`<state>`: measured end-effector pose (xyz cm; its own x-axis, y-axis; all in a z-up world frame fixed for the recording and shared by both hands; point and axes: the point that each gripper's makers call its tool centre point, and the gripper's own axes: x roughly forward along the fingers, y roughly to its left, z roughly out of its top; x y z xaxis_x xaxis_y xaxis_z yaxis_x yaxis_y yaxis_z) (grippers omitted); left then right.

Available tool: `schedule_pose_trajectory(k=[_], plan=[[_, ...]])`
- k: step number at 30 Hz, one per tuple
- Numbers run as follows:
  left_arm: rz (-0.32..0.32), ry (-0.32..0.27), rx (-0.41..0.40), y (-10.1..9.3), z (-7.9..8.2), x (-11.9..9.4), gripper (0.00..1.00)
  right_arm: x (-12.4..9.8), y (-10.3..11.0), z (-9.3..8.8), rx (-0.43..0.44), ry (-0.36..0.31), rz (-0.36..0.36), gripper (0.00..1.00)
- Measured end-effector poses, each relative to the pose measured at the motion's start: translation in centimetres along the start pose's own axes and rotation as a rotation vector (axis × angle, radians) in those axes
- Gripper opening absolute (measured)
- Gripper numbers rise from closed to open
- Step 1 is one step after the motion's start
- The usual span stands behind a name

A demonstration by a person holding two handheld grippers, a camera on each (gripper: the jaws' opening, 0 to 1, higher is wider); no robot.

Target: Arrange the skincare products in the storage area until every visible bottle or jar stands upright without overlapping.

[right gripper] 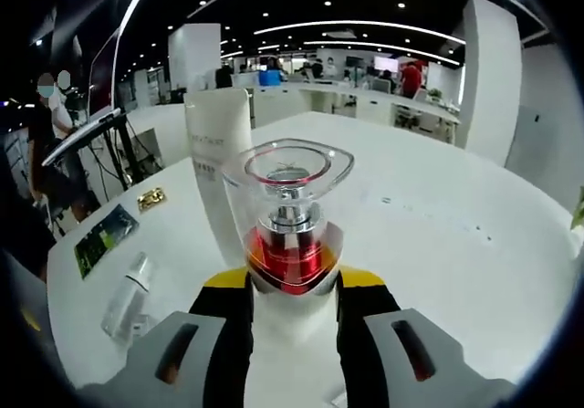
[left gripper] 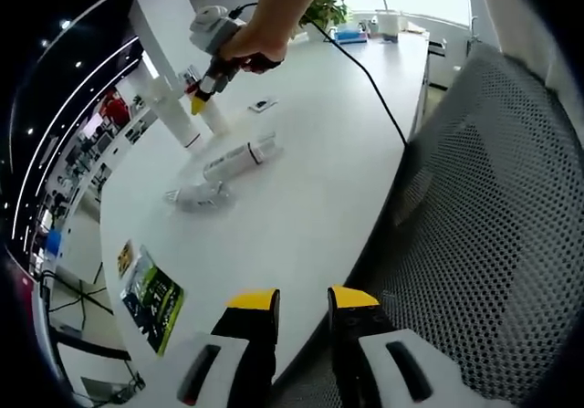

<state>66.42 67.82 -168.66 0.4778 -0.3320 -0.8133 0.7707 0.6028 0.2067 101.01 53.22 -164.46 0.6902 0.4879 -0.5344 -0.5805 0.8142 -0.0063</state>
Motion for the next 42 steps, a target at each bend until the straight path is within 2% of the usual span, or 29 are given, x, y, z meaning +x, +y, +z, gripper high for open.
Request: schedule_pose_trajectory(k=[3,6,14,28,42], plan=[[-0.003,0.013,-0.001,-0.1,-0.3,0.1,0.22,0.0,-0.3,-0.2,-0.023,0.025,0.02,0.32],[-0.002,0.015,-0.005,0.0,-0.3,0.0,0.22,0.0,-0.2,-0.2,-0.04,0.029,0.054,0.31],[-0.004,0.022,-0.003,-0.1,-0.4,0.1,0.22,0.1,0.1,-0.2,-0.052,0.033,0.087,0.31],[0.004,0.017,0.003,0.0,-0.3,0.1,0.22,0.7,1.3,0.1,-0.077,0.06,0.125,0.31],[0.005,0.021,0.001,0.1,-0.4,0.1,0.22,1.1,1.3,0.3,-0.086,0.069,0.14,0.31]])
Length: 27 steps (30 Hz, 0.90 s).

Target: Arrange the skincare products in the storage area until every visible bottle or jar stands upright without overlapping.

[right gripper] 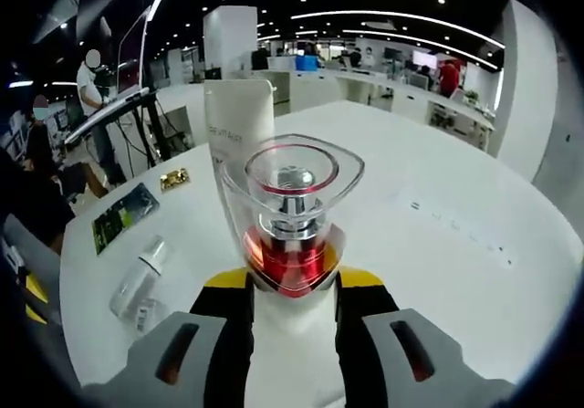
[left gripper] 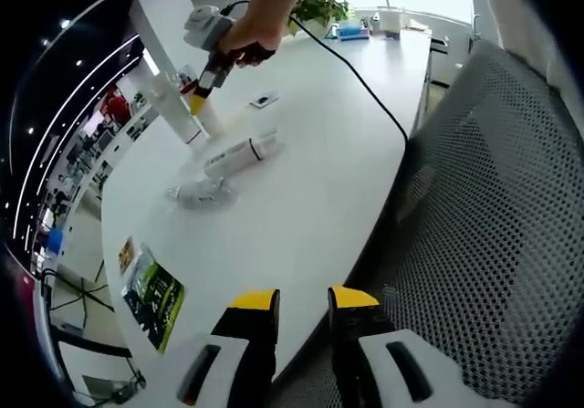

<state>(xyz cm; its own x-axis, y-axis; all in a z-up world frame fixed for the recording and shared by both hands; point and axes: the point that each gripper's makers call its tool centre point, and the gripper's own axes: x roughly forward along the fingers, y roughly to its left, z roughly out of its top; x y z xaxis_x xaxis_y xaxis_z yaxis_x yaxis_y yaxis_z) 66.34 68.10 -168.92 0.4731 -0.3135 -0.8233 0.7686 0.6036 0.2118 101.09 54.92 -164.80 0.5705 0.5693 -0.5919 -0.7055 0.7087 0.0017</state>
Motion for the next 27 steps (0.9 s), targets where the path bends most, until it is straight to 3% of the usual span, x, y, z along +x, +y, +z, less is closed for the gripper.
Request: schedule_pose_trajectory(k=[6,12,15,19,24,27], plan=[[0.004,0.003,-0.003,0.1,-0.1,0.0,0.22,0.2,0.0,-0.3,-0.001,0.027,0.005,0.32],[0.016,0.005,-0.009,0.4,-0.1,0.0,0.22,-0.1,0.0,-0.5,0.009,0.029,-0.012,0.43],[0.015,0.007,-0.008,0.3,-0.2,0.0,0.22,-0.9,0.2,-1.4,0.013,0.048,-0.021,0.46],[0.01,0.012,-0.01,0.3,-0.2,0.0,0.22,-2.2,0.2,-2.4,0.003,0.063,-0.068,0.58],[0.021,0.016,-0.016,0.5,-0.3,0.0,0.22,-4.0,1.5,-3.6,0.018,0.07,-0.068,0.58],[0.017,0.017,-0.012,0.4,-0.4,0.0,0.22,-5.3,2.8,-4.3,0.086,0.049,-0.078,0.58]])
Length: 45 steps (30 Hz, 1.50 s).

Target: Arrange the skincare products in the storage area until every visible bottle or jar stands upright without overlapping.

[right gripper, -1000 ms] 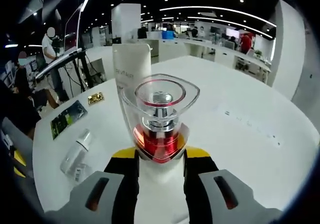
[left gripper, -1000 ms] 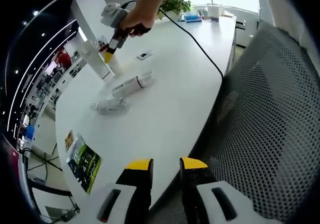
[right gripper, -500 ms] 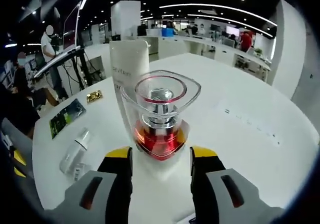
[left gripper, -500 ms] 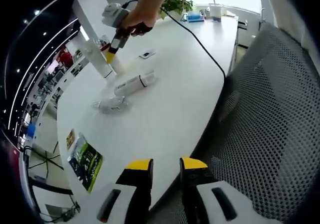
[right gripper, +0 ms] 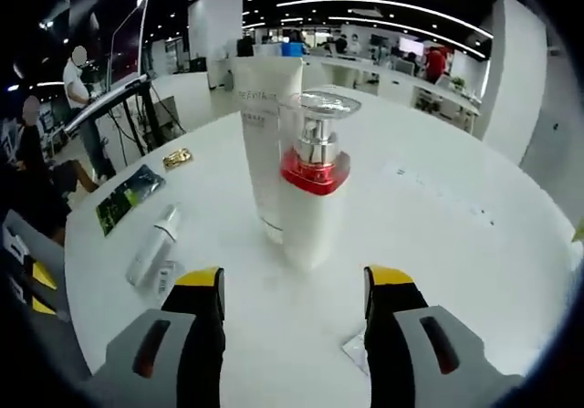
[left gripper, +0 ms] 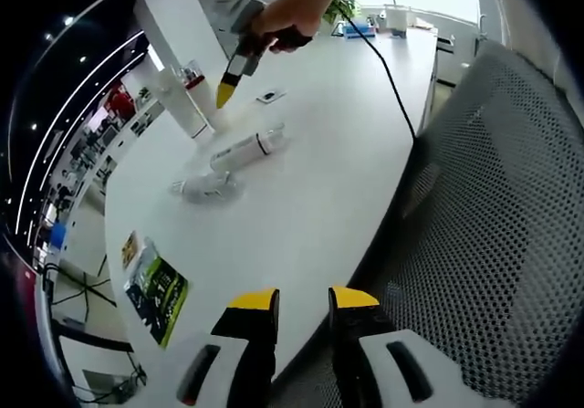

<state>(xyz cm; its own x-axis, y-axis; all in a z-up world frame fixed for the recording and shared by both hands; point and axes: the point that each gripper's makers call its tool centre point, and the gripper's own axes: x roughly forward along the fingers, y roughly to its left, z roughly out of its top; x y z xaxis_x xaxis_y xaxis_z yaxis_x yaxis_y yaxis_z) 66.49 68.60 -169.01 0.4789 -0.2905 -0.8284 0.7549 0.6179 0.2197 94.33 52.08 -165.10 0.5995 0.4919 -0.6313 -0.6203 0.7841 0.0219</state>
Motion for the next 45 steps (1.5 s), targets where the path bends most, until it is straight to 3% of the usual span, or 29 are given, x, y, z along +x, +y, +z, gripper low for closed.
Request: schedule_pose_trajectory(k=[5,8,14,16,22,25,36,41,43,45], plan=[[-0.001,0.009,0.007,-0.1,-0.2,0.0,0.22,-1.6,2.6,-1.3,0.003,-0.013,0.025,0.57],[-0.013,0.02,0.015,-0.4,-0.4,0.1,0.22,-2.5,4.1,-2.0,0.048,-0.017,0.056,0.57],[-0.032,0.034,0.017,-0.7,-0.6,0.3,0.22,-5.4,6.6,-2.8,0.067,-0.078,0.078,0.56],[-0.039,0.038,0.021,-0.9,-0.6,0.3,0.22,-6.1,6.8,-3.1,0.105,-0.101,0.07,0.55],[-0.056,0.052,-0.002,-1.1,-0.9,0.3,0.22,-7.4,7.3,-6.4,0.184,-0.096,0.073,0.53],[-0.075,0.016,-0.037,-1.4,-0.3,0.2,0.22,-7.8,7.4,-7.3,0.203,-0.092,0.075,0.51],[-0.108,0.079,-0.052,-2.0,-1.3,0.6,0.22,-10.0,6.4,-6.2,0.242,-0.189,0.083,0.49],[-0.06,0.123,-0.024,-1.2,-2.2,0.6,0.22,-10.8,6.3,-6.6,0.216,-0.232,0.069,0.45],[-0.054,0.109,-0.036,-1.1,-1.9,0.6,0.22,-10.7,6.5,-6.9,0.217,-0.24,0.076,0.45],[-0.083,0.046,-0.074,-1.6,-0.8,0.6,0.23,-10.3,6.8,-7.2,0.213,-0.239,0.08,0.45]])
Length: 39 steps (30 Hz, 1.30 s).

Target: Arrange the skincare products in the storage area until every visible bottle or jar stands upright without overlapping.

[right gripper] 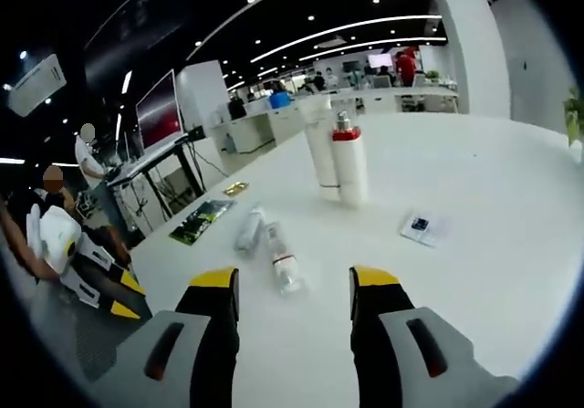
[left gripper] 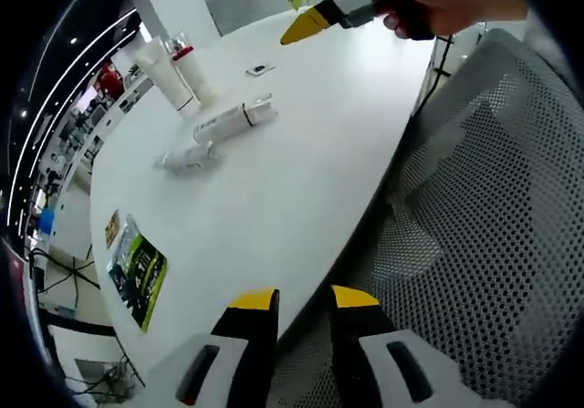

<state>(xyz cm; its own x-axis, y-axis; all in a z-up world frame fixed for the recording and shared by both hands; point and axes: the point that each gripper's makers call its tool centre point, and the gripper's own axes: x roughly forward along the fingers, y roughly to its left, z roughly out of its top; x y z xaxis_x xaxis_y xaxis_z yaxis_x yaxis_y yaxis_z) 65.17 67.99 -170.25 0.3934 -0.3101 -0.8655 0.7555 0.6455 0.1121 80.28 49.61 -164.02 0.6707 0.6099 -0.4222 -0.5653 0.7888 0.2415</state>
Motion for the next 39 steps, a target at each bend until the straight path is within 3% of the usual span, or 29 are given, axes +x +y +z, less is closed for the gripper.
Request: schedule_pose_trajectory(k=[3,10,17,22,24,25,26,28,31,33,35,39], plan=[[-0.055,-0.033,-0.025,-1.1,0.6,0.0,0.23,0.6,0.3,-0.5,0.059,0.011,0.008,0.45],[-0.058,-0.006,-0.021,-1.1,0.0,0.3,0.23,2.0,0.9,-0.9,0.048,0.025,0.012,0.46],[-0.125,-0.01,-0.054,-2.3,0.1,0.2,0.23,3.0,2.0,-1.6,0.052,0.052,0.015,0.46],[-0.121,0.005,-0.042,-2.3,-0.3,0.2,0.22,3.5,2.1,-2.4,0.01,0.098,0.032,0.46],[-0.117,0.019,-0.036,-2.2,-0.6,0.4,0.22,4.0,1.9,-2.8,-0.092,0.159,0.027,0.44],[-0.104,0.06,-0.023,-1.9,-1.3,0.5,0.22,4.4,1.6,-2.9,-0.165,0.196,0.018,0.42],[-0.082,0.1,-0.009,-1.4,-2.0,0.6,0.22,4.6,1.7,-2.8,-0.178,0.203,0.019,0.41],[-0.084,0.069,-0.031,-1.4,-1.4,0.5,0.22,5.8,2.3,-2.5,-0.173,0.206,0.042,0.41],[-0.077,0.033,-0.012,-1.5,-0.8,0.2,0.22,7.0,2.5,-3.2,-0.206,0.263,0.064,0.41],[-0.074,0.049,-0.018,-1.3,-1.0,0.4,0.22,7.3,1.8,-4.1,-0.27,0.326,0.041,0.33],[-0.072,0.043,-0.021,-1.3,-0.9,0.3,0.22,7.9,1.7,-3.8,-0.256,0.306,0.045,0.26],[-0.066,0.043,-0.018,-1.2,-0.9,0.3,0.22,8.5,1.0,-3.9,-0.281,0.327,0.028,0.28]])
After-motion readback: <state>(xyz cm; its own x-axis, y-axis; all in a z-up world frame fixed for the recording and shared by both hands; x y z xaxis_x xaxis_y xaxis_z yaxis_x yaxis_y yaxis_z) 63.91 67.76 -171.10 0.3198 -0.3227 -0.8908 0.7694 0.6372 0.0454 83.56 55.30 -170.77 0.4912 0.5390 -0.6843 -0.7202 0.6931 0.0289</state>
